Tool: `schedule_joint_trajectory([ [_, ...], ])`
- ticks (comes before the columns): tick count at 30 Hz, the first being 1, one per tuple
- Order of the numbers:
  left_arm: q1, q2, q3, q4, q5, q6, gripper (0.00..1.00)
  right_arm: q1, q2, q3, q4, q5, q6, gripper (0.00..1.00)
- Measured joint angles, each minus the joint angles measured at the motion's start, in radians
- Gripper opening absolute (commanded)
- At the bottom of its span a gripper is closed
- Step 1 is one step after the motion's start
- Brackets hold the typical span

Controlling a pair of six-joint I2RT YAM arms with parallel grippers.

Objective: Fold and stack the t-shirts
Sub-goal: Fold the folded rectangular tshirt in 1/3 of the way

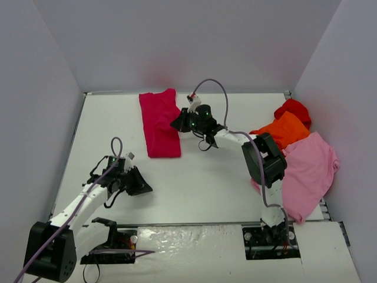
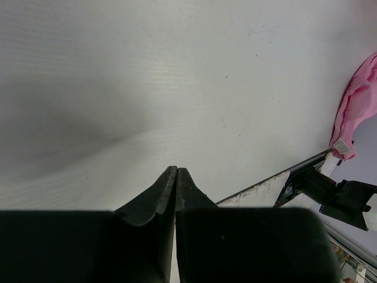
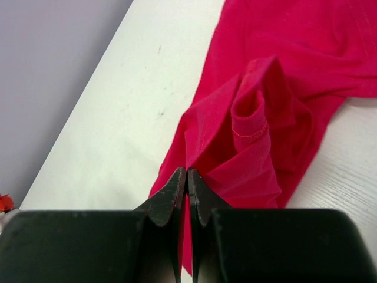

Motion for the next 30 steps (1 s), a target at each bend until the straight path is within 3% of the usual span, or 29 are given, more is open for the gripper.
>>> schedule_joint_trajectory([
  [6,0.000,-0.005,0.000,0.000,-0.001,-0.004,0.00,0.011,-0.004,0.030,-0.034,0.020,-0.051,0.00],
  [9,0.000,-0.014,0.000,0.001,-0.004,-0.004,0.00,0.009,0.062,0.123,-0.057,0.022,-0.068,0.01],
  [10,0.000,-0.017,0.000,0.001,-0.004,-0.004,0.00,0.008,0.095,0.174,-0.075,0.023,-0.073,0.05],
  [13,0.000,-0.020,0.000,0.000,-0.007,-0.004,0.00,0.006,0.219,0.364,-0.109,0.027,-0.087,0.48],
  [15,0.000,-0.022,-0.002,-0.001,-0.008,-0.004,0.02,0.006,0.279,0.456,-0.135,0.028,-0.096,0.69],
  [20,0.000,-0.044,-0.002,-0.011,-0.014,-0.003,0.03,0.006,0.324,0.516,-0.160,0.041,-0.111,0.77],
  [22,0.000,-0.054,-0.002,-0.016,-0.017,-0.003,0.04,0.006,0.286,0.438,-0.138,0.061,-0.121,0.74],
  [24,0.000,-0.062,-0.002,-0.018,-0.020,-0.003,0.04,0.006,0.229,0.339,-0.143,0.087,-0.133,0.61],
  [28,0.000,-0.073,-0.003,-0.026,-0.022,-0.003,0.04,0.011,0.092,0.189,-0.212,0.158,-0.155,0.12],
  [30,0.000,-0.074,-0.003,-0.031,-0.022,-0.003,0.04,0.015,0.027,0.149,-0.251,0.183,-0.163,0.03],
])
